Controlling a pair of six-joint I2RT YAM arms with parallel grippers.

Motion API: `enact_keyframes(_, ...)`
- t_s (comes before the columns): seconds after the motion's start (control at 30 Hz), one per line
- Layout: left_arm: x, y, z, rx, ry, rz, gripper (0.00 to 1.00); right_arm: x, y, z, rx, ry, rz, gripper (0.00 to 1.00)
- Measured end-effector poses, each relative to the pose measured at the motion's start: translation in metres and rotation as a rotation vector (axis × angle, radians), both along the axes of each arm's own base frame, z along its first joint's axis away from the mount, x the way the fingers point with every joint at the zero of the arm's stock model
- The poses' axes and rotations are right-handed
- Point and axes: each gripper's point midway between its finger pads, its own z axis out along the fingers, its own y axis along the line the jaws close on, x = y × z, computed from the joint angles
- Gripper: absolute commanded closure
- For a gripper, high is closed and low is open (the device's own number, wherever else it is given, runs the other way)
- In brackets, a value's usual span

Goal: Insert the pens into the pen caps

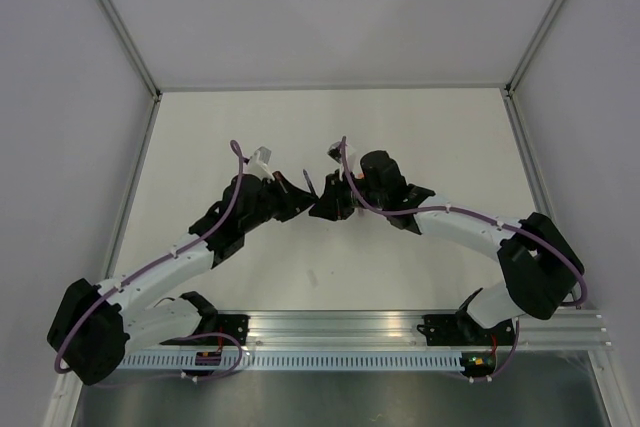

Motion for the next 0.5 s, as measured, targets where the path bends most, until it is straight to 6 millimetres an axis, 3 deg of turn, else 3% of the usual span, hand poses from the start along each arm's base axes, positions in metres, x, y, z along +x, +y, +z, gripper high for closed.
enact_keyframes(0.03, 0.0, 0.0, 0.002, -0.002, -0.006, 0.0, 0.98, -0.001, 0.001, 0.0, 0.003, 0.002, 0.003, 0.84)
enact_keyframes(0.1, -0.001, 0.001, 0.004, -0.004, -0.017, -0.003, 0.98, 0.0, 0.002, 0.001, 0.009, 0.005, -0.001, 0.97)
enact_keyframes(0.17, -0.001, 0.001, 0.005, -0.002, -0.025, -0.004, 0.97, -0.001, 0.002, 0.001, 0.013, 0.011, -0.003, 1.0)
enact_keyframes(0.23, -0.002, 0.002, 0.005, 0.008, -0.034, -0.009, 0.7, -0.001, 0.002, 0.001, 0.015, 0.015, -0.005, 1.0)
enact_keyframes(0.27, -0.002, 0.003, 0.005, 0.017, -0.04, -0.011, 0.51, -0.001, 0.002, 0.001, 0.014, 0.015, -0.004, 1.0)
enact_keyframes(0.37, -0.002, 0.007, 0.005, 0.05, -0.06, -0.019, 0.39, -0.002, -0.001, -0.003, -0.007, 0.023, -0.019, 1.0)
enact_keyframes(0.5, -0.009, 0.007, 0.011, 0.066, -0.081, -0.058, 0.37, 0.007, -0.012, -0.008, -0.046, 0.017, -0.07, 1.0)
